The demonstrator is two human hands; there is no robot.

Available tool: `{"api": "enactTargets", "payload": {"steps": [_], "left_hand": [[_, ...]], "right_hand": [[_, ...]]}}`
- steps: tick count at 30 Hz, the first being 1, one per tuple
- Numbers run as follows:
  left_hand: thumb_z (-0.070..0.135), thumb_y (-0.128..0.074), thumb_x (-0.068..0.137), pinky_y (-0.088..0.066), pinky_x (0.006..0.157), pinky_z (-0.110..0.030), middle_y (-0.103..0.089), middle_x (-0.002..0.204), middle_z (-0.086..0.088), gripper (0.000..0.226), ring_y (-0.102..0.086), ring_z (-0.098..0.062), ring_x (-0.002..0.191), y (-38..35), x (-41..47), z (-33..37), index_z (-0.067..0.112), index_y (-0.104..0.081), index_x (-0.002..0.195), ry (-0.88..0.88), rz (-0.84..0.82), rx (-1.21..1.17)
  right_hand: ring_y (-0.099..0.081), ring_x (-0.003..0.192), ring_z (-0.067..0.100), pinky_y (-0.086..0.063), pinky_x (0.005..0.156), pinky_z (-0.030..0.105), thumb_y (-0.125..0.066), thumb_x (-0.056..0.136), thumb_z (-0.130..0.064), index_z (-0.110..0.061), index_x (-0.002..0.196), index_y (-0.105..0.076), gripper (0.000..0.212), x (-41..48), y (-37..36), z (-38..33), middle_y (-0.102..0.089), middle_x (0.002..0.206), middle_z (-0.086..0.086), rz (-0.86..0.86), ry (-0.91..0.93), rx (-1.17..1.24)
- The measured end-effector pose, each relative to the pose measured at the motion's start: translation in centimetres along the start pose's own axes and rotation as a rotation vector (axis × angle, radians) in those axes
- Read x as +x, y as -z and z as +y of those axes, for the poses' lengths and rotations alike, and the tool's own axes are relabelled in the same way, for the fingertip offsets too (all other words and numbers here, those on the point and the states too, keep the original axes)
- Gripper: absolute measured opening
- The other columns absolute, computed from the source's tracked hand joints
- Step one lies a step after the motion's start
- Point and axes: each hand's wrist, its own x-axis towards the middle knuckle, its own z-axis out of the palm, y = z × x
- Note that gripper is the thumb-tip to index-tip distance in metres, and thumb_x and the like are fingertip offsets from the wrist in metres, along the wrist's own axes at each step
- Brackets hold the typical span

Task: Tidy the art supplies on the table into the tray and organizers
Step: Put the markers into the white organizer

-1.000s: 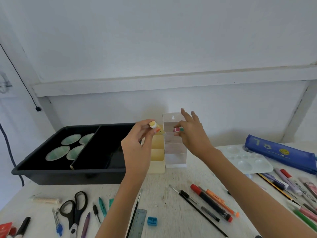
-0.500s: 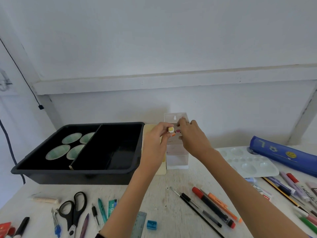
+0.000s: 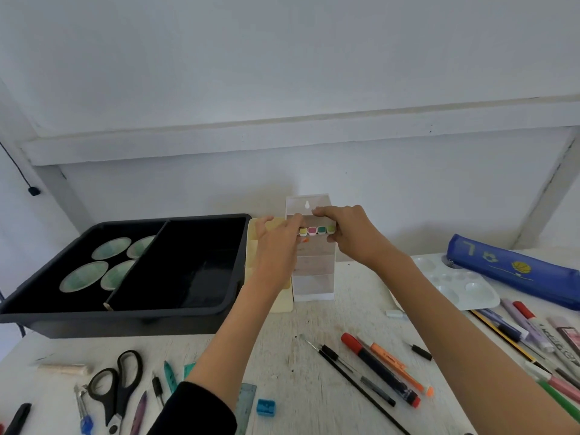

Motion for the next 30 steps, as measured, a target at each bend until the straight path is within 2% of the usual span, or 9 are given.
{"api": "enactTargets", "payload": {"steps": [3, 7, 11, 13, 15, 18, 24, 27, 30], "left_hand": [[0.006, -0.048, 0.094, -0.004, 0.105, -0.028, -0.067, 0.098, 0.003, 0.023, -0.059, -0.019, 0.097, 0.1, 0.3, 0.1, 0.014, -0.049, 0.115, -0.003, -0.052, 0.151], [0.003, -0.049, 0.093, -0.006, 0.105, -0.028, -0.064, 0.109, 0.004, 0.03, -0.057, -0.018, 0.101, 0.6, 0.4, 0.7, 0.014, -0.046, 0.121, -0.047, -0.099, 0.241], [0.001, -0.074, 0.071, -0.029, 0.094, -0.031, -0.061, 0.11, 0.006, 0.054, -0.061, -0.012, 0.095, 1.0, -0.2, 1.7, 0.018, -0.053, 0.118, -0.127, -0.033, 0.381], [-0.008, -0.076, 0.053, -0.039, 0.081, -0.032, -0.061, 0.116, -0.001, 0.068, -0.061, -0.015, 0.097, 0.7, -1.2, 2.0, 0.016, -0.057, 0.114, -0.159, 0.083, 0.298], [-0.014, -0.066, 0.06, -0.036, 0.084, -0.033, -0.053, 0.13, -0.005, 0.068, -0.054, -0.019, 0.111, 0.4, -3.0, 2.8, 0.014, -0.053, 0.121, -0.188, 0.112, 0.122], [-0.01, -0.061, 0.075, -0.022, 0.082, -0.022, -0.057, 0.123, -0.002, 0.05, -0.053, -0.019, 0.111, -0.4, -5.6, 4.5, 0.015, -0.057, 0.118, -0.198, 0.116, -0.053], [0.005, -0.051, 0.092, -0.032, 0.087, -0.023, -0.063, 0.108, 0.002, 0.021, -0.055, -0.013, 0.102, -3.6, -9.8, 7.3, 0.015, -0.065, 0.104, -0.171, -0.159, -0.272], [0.006, -0.054, 0.09, -0.036, 0.087, -0.025, -0.066, 0.102, 0.004, 0.02, -0.059, -0.012, 0.094, -5.1, -11.2, 8.7, 0.016, -0.07, 0.095, -0.209, -0.342, -0.329], [0.011, -0.056, 0.09, -0.037, 0.088, -0.024, -0.065, 0.105, 0.005, 0.018, -0.058, -0.013, 0.093, -6.6, -12.4, 10.0, 0.017, -0.07, 0.1, -0.269, -0.518, -0.33]], "right_hand": [[-0.059, 0.104, 0.026, -0.046, 0.088, 0.028, -0.066, 0.078, 0.008, -0.014, 0.133, -0.05, 0.062, 0.2, -0.4, 0.0, -0.061, 0.12, 0.013, 0.002, -0.022, -0.014], [-0.054, 0.101, 0.026, -0.038, 0.081, 0.022, -0.062, 0.083, 0.002, -0.016, 0.139, -0.042, 0.061, -0.4, -0.6, -0.2, -0.057, 0.119, 0.015, -0.006, -0.012, -0.077], [-0.049, 0.111, 0.029, -0.035, 0.089, 0.022, -0.06, 0.085, 0.0, -0.014, 0.145, -0.031, 0.068, -1.8, 0.4, -0.6, -0.041, 0.145, 0.013, -0.06, 0.056, -0.032], [-0.041, 0.124, 0.031, -0.032, 0.098, 0.024, -0.054, 0.085, 0.003, -0.017, 0.148, -0.025, 0.072, -3.1, 1.0, -0.9, -0.026, 0.153, 0.011, -0.036, 0.066, 0.043], [-0.026, 0.135, 0.026, -0.028, 0.106, 0.031, -0.05, 0.088, 0.002, -0.02, 0.148, -0.023, 0.069, -5.0, 1.5, -1.3, -0.02, 0.156, 0.008, 0.041, 0.013, 0.093], [-0.032, 0.131, 0.019, -0.037, 0.105, 0.036, -0.05, 0.092, -0.005, -0.022, 0.144, -0.033, 0.057, -8.2, 1.6, -1.5, -0.036, 0.148, 0.001, 0.12, -0.05, 0.164], [-0.052, 0.102, 0.009, -0.047, 0.091, 0.028, -0.049, 0.092, -0.003, -0.018, 0.125, -0.057, 0.037, -14.9, 0.3, 1.0, -0.061, 0.118, -0.004, 0.082, -0.208, 0.191], [-0.054, 0.089, -0.005, -0.042, 0.081, 0.006, -0.047, 0.09, 0.004, -0.015, 0.115, -0.063, 0.036, -18.1, -0.2, 2.4, -0.065, 0.107, -0.004, 0.067, -0.312, 0.206], [-0.056, 0.086, -0.008, -0.039, 0.074, -0.001, -0.047, 0.088, 0.006, -0.015, 0.108, -0.067, 0.036, -21.1, -0.5, 3.6, -0.068, 0.099, -0.005, 0.062, -0.41, 0.224]]}}
